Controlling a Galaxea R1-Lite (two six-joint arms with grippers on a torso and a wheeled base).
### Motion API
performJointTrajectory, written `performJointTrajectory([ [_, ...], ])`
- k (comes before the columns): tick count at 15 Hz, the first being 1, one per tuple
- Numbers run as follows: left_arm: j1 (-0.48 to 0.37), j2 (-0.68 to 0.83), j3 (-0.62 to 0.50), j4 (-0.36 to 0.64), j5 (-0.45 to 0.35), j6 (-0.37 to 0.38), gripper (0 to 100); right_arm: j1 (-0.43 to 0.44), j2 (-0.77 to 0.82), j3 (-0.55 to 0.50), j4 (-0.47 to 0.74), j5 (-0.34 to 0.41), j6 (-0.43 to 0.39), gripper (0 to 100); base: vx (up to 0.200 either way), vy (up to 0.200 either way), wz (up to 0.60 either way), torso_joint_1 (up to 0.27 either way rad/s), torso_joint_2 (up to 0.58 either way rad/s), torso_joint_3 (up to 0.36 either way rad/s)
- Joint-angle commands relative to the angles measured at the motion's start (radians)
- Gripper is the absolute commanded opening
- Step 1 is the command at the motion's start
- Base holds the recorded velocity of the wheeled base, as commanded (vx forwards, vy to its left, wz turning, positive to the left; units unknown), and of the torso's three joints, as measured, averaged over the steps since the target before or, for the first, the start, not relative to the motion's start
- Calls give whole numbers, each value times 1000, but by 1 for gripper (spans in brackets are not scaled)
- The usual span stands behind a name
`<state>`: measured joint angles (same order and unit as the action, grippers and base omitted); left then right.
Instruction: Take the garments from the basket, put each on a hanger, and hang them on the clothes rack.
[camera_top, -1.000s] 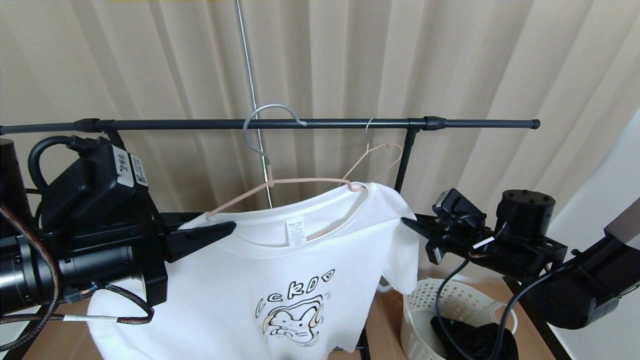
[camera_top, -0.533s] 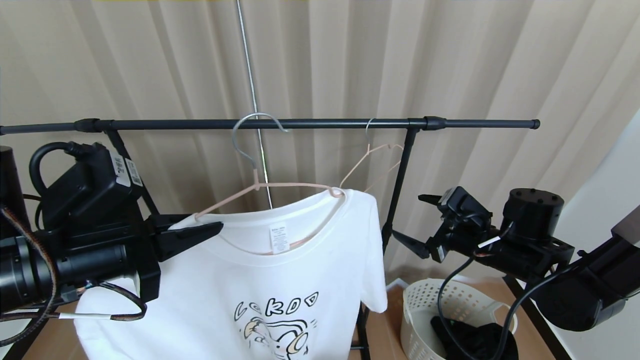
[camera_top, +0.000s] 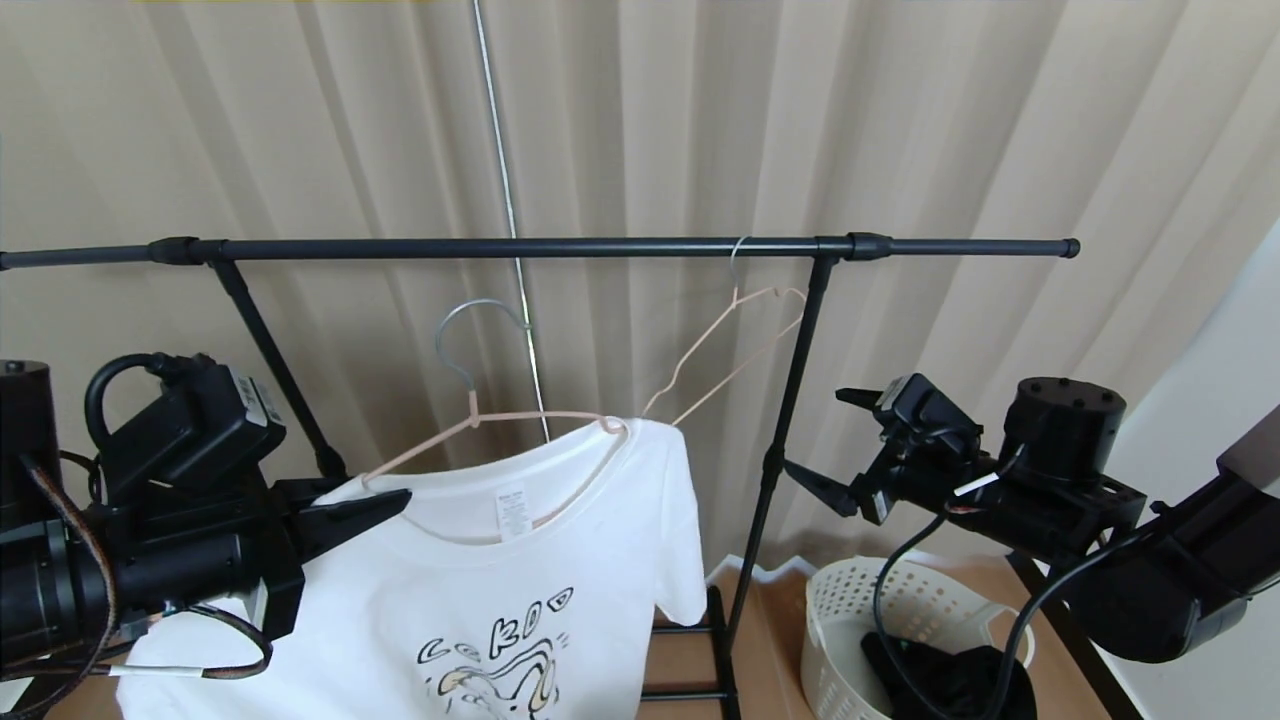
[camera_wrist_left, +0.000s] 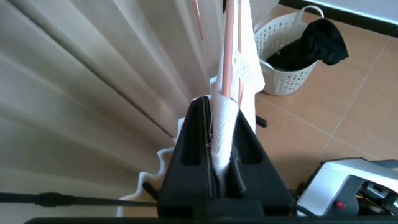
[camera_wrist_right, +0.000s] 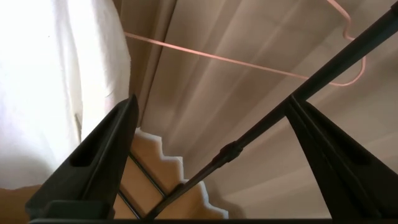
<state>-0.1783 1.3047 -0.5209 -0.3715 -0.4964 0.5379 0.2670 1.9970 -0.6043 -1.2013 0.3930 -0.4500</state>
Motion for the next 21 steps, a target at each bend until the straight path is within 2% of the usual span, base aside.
performJointTrajectory([
  [1, 13, 31, 32, 0, 7, 1, 0, 0, 2, 0, 0, 0, -1, 100, 0, 0, 0, 0, 0, 0],
  [7, 17, 100, 68, 0, 78, 2, 0, 0, 5, 0, 0, 0, -1, 100, 0, 0, 0, 0, 0, 0],
  [15, 25, 189, 56, -3, 188, -7, 0, 1, 6, 1, -1, -2, -1, 100, 0, 0, 0, 0, 0, 0],
  [18, 42, 234, 35, -80, 196, -10, 0, 1, 6, 1, -1, -2, -1, 100, 0, 0, 0, 0, 0, 0],
  [21, 37, 281, -15, -141, 237, -65, 0, 1, 6, 1, -1, -2, -1, 100, 0, 0, 0, 0, 0, 0],
])
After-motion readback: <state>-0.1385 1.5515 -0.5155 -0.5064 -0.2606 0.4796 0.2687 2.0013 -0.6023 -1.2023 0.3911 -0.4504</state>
